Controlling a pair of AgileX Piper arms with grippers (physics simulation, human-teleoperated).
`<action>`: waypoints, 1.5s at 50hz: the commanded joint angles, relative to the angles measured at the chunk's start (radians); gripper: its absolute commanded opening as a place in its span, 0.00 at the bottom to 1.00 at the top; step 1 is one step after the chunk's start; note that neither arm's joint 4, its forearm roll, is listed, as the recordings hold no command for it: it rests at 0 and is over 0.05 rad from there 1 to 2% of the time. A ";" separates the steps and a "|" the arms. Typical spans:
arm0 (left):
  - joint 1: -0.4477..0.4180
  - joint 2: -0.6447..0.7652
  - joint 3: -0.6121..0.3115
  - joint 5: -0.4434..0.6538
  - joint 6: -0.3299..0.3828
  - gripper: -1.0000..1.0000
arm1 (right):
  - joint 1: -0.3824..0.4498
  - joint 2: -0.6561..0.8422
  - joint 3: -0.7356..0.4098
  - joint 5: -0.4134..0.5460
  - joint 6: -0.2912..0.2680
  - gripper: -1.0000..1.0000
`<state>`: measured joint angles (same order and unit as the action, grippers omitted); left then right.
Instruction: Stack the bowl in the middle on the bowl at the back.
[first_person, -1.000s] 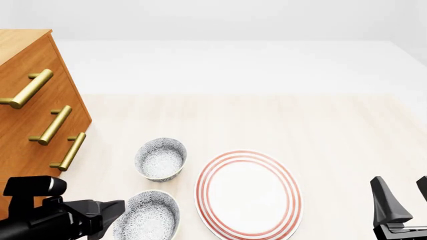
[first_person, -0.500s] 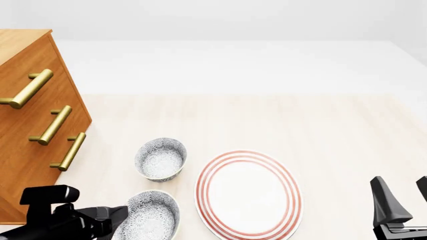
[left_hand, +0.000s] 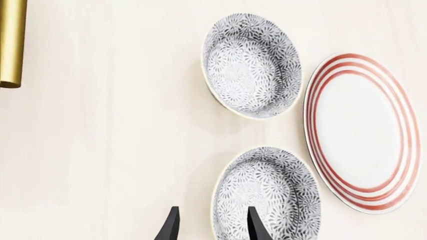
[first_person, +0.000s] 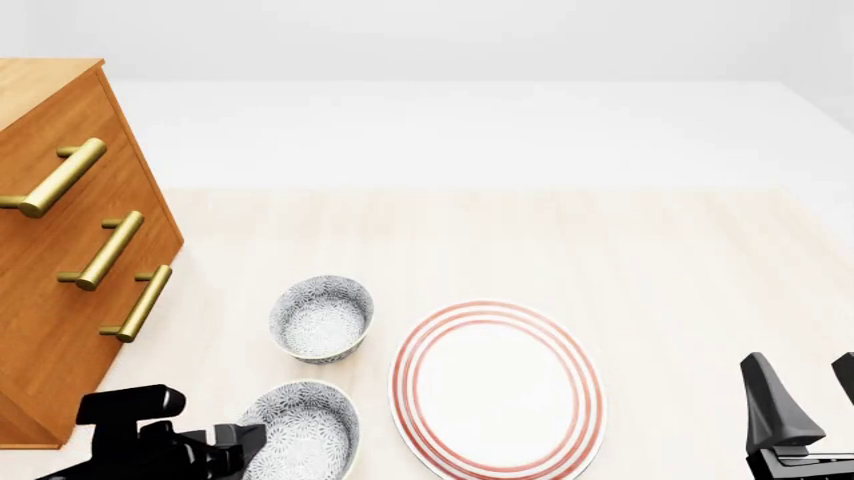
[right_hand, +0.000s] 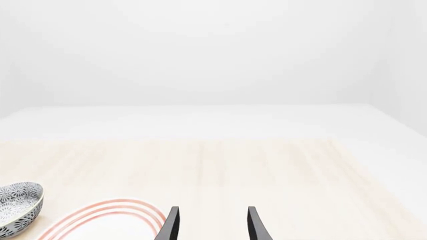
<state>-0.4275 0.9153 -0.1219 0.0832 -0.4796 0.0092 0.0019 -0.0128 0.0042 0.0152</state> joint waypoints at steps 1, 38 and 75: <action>0.016 0.127 0.041 -0.146 -0.005 1.00 | 0.000 0.001 0.000 0.000 0.002 1.00; -0.068 0.192 0.068 -0.264 -0.076 0.00 | 0.001 0.000 -0.002 0.002 0.001 1.00; -0.177 -0.287 -0.161 0.377 -0.199 0.00 | 0.006 -0.001 -0.001 0.003 -0.008 1.00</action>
<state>-0.5425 0.7216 -0.2307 0.3201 -0.6212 0.0141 0.0011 -0.0146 0.0075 0.0091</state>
